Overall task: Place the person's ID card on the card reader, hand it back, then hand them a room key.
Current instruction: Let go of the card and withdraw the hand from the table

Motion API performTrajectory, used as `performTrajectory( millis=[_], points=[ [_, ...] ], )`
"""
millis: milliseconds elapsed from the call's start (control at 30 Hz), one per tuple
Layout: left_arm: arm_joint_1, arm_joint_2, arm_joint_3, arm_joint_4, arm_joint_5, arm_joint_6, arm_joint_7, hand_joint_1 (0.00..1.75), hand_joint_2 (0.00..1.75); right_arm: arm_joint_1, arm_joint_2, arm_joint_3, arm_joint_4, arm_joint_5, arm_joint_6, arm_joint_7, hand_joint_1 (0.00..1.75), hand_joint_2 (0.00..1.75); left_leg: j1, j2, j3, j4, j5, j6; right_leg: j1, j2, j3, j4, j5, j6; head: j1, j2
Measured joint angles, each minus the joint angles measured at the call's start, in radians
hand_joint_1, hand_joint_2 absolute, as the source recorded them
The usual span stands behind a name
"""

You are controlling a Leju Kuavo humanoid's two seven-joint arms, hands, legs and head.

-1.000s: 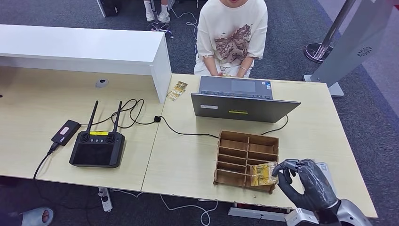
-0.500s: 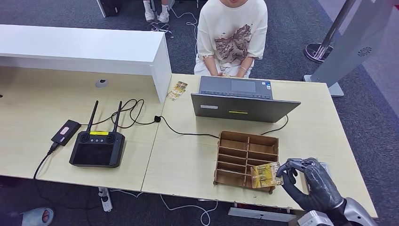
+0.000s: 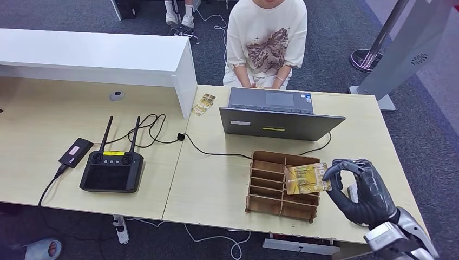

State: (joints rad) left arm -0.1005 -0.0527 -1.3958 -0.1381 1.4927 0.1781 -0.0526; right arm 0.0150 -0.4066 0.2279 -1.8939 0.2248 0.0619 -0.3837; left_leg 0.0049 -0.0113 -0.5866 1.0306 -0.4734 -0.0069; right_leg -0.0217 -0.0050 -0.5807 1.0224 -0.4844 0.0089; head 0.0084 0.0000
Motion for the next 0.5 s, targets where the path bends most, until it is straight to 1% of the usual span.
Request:
performTrajectory(
  millis=[333, 500],
  points=[
    [-0.001, 0.002, 0.000, 0.000, 0.000, 0.000, 0.000, 0.00, 0.00, -0.206, 0.043, 0.040, 0.041, -0.042, 0.007, 0.068, 1.75, 1.75, 0.000, 0.000, 0.000, 0.000, 0.001, 0.000, 0.000, 0.000, 0.000, 0.000, 0.000, 0.000, 0.000, 0.000],
    [-0.001, 0.003, 0.000, 0.000, 0.000, 0.000, 0.000, 0.00, 0.00, -0.254, 0.052, 0.058, 0.059, -0.045, 0.005, 0.077, 1.75, 1.75, 0.000, -0.001, 0.000, 0.000, 0.001, 0.000, 0.000, -0.001, 0.000, 0.000, 0.000, 0.000, 0.000, 0.000]
  ],
)
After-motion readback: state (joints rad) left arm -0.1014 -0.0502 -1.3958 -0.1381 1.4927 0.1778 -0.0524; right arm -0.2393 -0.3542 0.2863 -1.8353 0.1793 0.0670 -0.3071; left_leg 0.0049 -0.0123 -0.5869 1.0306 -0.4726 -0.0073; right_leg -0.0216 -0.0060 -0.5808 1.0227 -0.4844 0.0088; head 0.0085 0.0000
